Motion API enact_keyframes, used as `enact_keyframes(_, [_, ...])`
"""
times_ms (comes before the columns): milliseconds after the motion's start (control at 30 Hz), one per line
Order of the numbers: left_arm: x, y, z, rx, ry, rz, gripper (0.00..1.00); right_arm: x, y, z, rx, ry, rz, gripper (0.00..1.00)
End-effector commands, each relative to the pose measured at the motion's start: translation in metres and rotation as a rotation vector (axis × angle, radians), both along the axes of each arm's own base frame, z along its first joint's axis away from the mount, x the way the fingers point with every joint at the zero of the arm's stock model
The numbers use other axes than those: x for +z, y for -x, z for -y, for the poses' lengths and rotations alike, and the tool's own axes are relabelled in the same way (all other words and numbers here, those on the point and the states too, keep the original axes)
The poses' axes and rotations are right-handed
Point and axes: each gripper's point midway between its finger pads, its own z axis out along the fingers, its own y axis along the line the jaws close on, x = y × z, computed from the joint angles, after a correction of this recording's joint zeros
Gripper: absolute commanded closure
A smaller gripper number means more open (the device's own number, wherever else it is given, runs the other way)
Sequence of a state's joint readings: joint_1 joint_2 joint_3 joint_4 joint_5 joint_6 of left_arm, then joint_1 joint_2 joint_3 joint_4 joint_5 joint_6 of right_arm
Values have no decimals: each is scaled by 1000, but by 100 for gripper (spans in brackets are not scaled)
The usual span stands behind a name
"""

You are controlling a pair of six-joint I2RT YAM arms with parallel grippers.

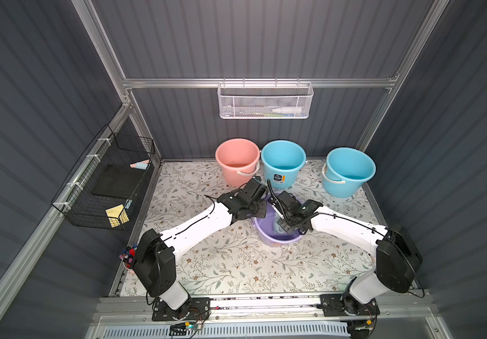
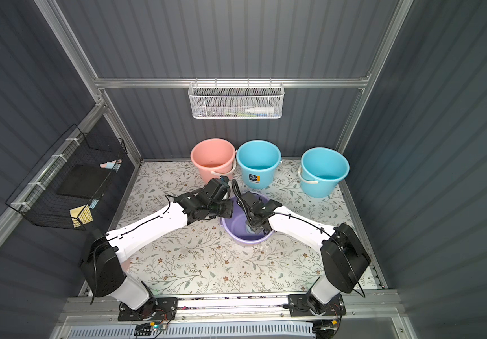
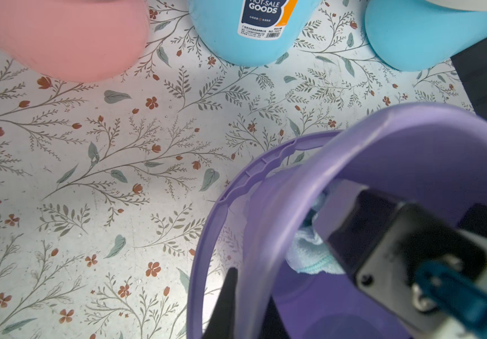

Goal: Wipe the inside of the bucket with a cloth
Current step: Wipe the dirt from the inside of the bucket.

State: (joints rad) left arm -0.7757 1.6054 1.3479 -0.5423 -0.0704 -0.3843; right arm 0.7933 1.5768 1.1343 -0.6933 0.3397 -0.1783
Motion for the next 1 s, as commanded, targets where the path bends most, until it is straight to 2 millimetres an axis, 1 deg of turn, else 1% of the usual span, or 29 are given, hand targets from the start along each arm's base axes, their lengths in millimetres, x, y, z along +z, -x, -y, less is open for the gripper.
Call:
enact_keyframes(0, [22, -5, -21, 56, -25, 51, 100, -16, 52, 32, 42, 112, -258, 100])
enact_keyframes(67, [23, -5, -22, 60, -26, 54, 100, -18, 70, 27, 68, 68, -360, 100])
enact_keyframes(167, [22, -5, -22, 60, -27, 51, 100, -16, 94, 7, 102, -55, -505, 100])
enact_keyframes(233, [23, -6, -21, 58, -24, 51, 100, -12, 105, -9, 119, -147, -575, 100])
enact_keyframes(300, [22, -5, -20, 56, -22, 49, 100, -8, 107, -25, 126, -236, -601, 100])
enact_keyframes(367, [22, -5, -20, 53, -19, 46, 100, -2, 101, -39, 118, -316, -575, 100])
enact_keyframes(433, [21, -4, -20, 52, -19, 43, 100, 5, 88, -51, 103, -388, -508, 100])
enact_keyframes(500, [21, -5, -19, 52, -17, 46, 100, 14, 75, -56, 73, -434, -429, 100])
enact_keyframes(600, [22, -5, -19, 51, -12, 51, 100, 33, 59, -63, 72, -503, -313, 100])
enact_keyframes(700, [25, -4, -19, 47, -3, 58, 100, 51, 42, -55, 44, -502, -188, 100])
enact_keyframes(833, [25, -3, -18, 37, -4, 55, 100, 80, 26, -42, 35, -495, -20, 100])
enact_keyframes(967, [24, -1, -16, 16, 3, 55, 100, 113, 15, -33, 80, -507, 154, 100])
